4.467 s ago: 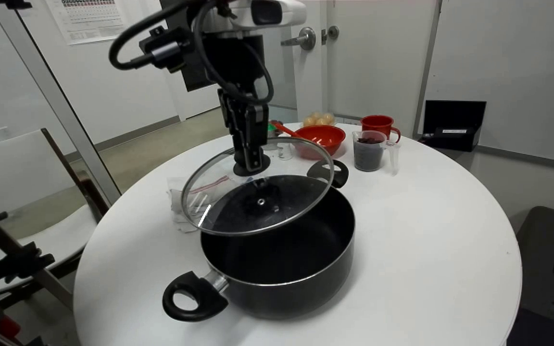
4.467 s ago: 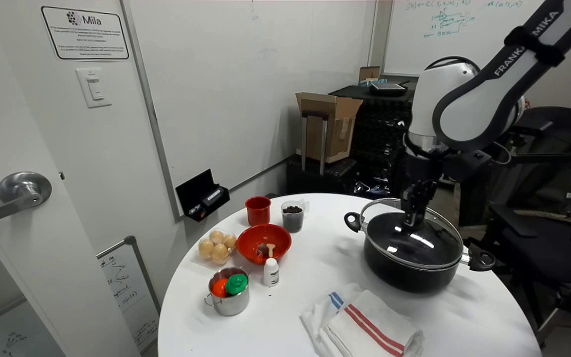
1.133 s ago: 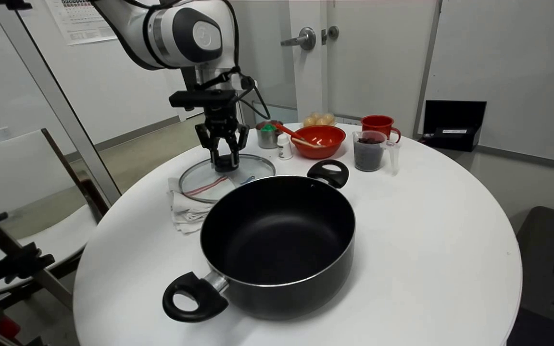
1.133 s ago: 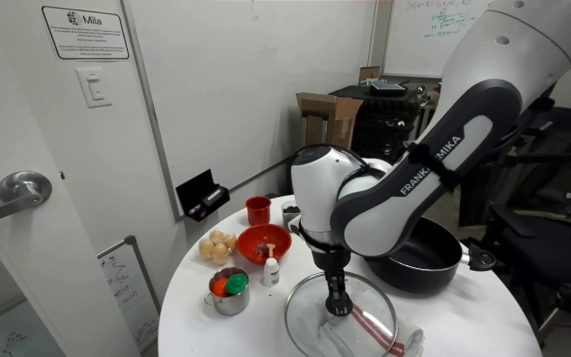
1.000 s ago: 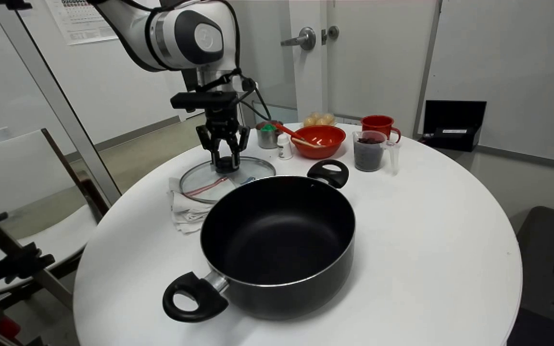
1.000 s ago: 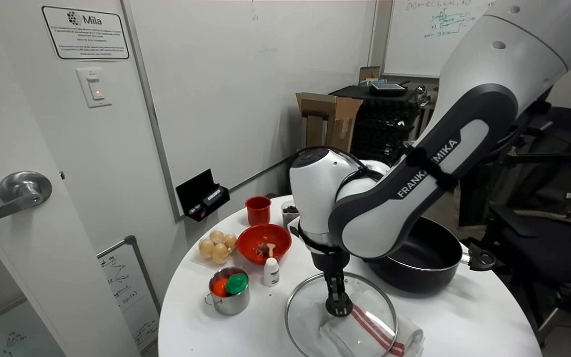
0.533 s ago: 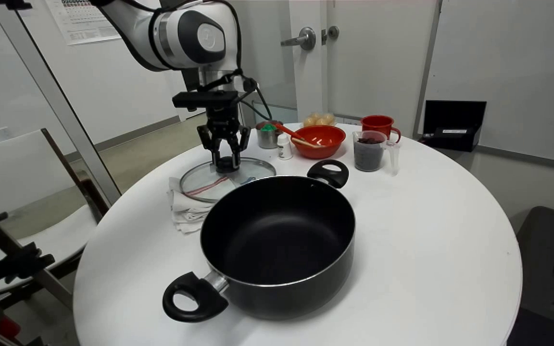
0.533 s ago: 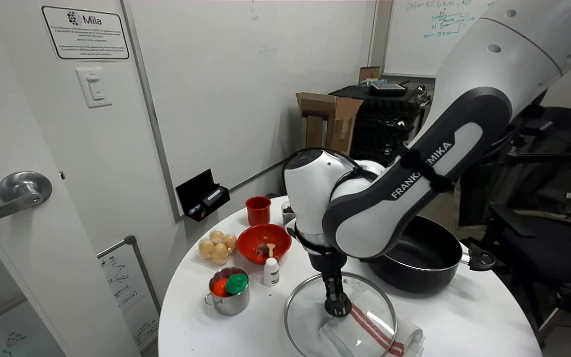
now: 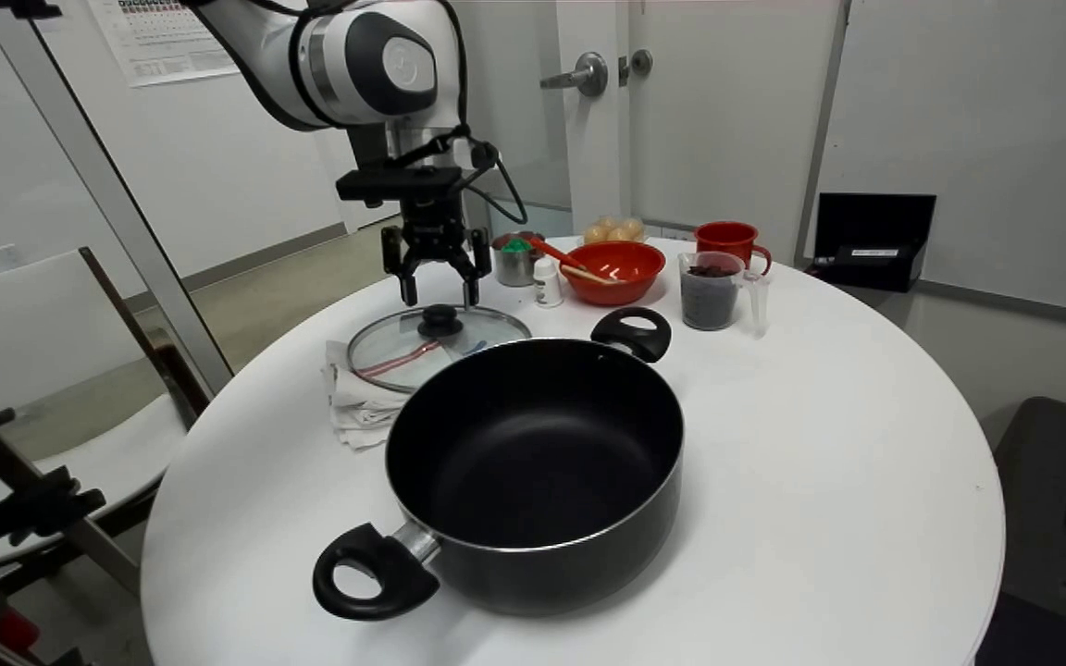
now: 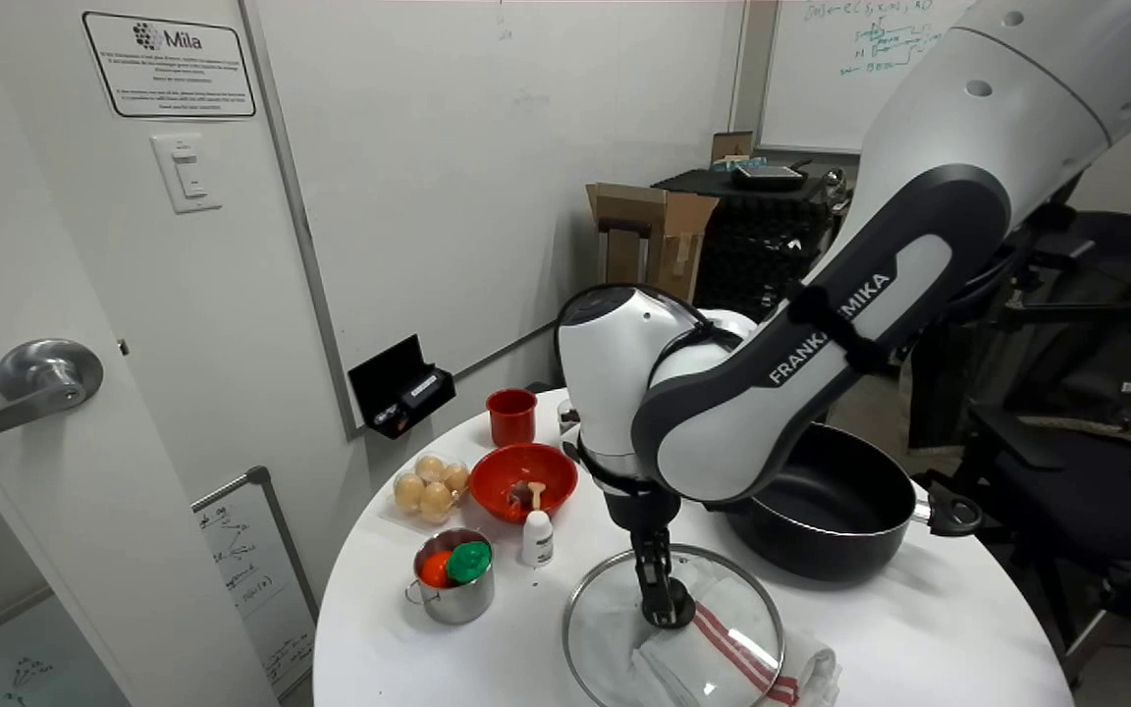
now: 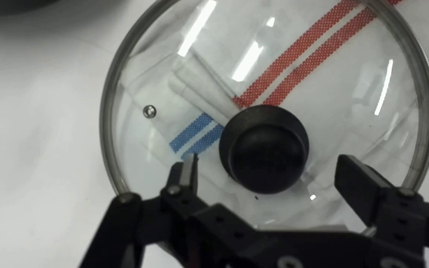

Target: Take the lid off the pot

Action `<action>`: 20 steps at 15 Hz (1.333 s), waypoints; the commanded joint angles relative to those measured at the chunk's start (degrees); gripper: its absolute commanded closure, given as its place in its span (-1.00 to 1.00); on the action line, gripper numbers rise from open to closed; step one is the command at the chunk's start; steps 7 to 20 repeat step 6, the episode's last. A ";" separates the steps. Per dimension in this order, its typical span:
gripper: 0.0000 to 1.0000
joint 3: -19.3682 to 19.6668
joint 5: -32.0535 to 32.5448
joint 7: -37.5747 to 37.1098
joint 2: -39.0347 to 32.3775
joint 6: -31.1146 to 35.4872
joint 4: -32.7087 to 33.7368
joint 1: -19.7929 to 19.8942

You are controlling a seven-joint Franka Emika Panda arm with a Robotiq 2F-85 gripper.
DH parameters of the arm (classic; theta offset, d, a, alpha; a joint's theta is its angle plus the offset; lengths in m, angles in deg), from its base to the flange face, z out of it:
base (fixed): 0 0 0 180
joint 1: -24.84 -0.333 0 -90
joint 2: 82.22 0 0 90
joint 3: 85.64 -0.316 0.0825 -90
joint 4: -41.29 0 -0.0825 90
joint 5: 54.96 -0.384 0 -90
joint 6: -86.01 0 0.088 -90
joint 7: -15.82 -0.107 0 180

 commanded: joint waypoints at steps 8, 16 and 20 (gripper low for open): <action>-1.00 -1.02 0.43 0.36 12.18 0.46 -11.92 0.28; -1.00 -1.02 0.43 0.36 12.18 0.46 -11.92 0.28; -1.00 -1.02 0.43 0.36 12.18 0.46 -11.92 0.28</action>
